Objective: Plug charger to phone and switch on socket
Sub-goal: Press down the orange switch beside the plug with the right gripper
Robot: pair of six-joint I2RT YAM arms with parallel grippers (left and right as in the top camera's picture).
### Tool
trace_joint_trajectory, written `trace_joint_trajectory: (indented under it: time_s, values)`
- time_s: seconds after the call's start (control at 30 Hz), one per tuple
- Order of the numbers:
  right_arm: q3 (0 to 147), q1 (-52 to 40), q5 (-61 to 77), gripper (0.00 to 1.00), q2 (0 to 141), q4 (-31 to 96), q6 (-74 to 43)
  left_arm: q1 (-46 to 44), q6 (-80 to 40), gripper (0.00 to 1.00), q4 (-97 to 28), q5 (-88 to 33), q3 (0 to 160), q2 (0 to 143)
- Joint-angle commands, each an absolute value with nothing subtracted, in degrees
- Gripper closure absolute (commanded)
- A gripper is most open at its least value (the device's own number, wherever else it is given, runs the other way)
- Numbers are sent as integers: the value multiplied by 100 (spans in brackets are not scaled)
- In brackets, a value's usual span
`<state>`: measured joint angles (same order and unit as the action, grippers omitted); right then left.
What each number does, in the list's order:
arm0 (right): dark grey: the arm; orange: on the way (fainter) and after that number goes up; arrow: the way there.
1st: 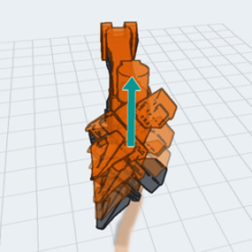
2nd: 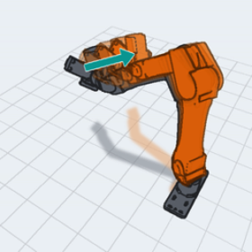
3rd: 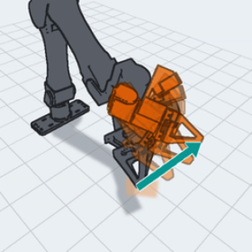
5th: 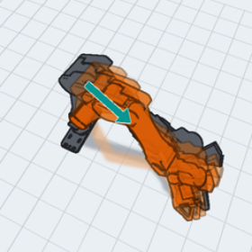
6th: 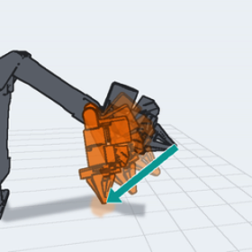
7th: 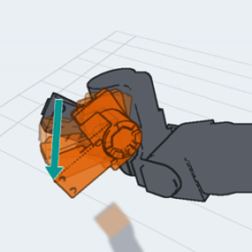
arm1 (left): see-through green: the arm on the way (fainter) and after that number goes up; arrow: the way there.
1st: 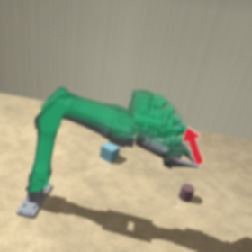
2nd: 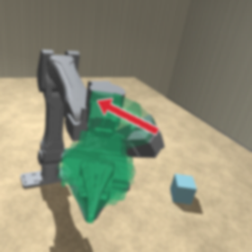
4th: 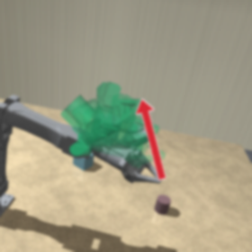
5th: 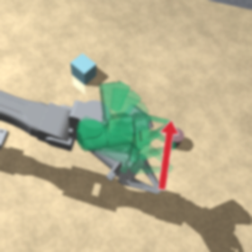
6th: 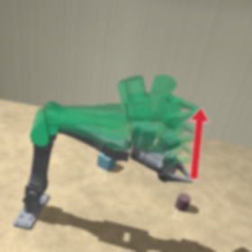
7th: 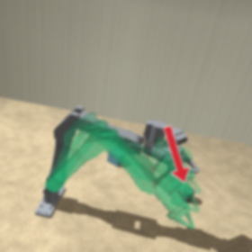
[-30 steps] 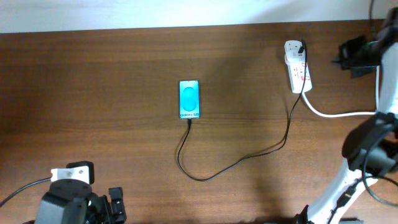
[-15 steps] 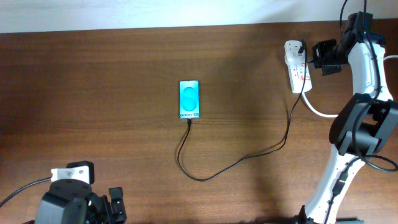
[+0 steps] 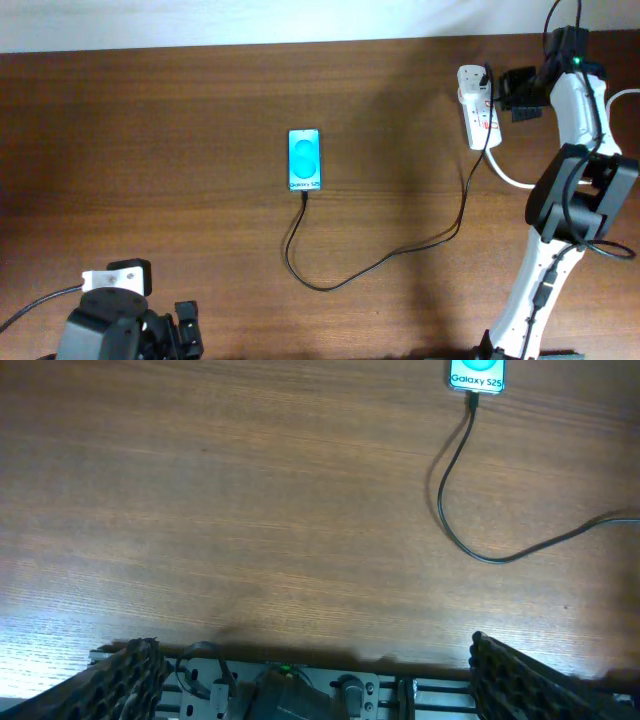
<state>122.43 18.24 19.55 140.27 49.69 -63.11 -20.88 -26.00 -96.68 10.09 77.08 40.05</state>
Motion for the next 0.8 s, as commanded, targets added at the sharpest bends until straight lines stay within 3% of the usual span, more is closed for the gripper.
trace_joint_trajectory:
  time_s: [0.0,0.77]
  values:
    - [12328,1723,1839,96,14204,4928,-6396,-2112,-2630,1,-9671,1035,7690,3977]
    - [12328,1614,2298,96,14302,4827,-6460,-2112,-2630,1,-9671,1035,7690,3979]
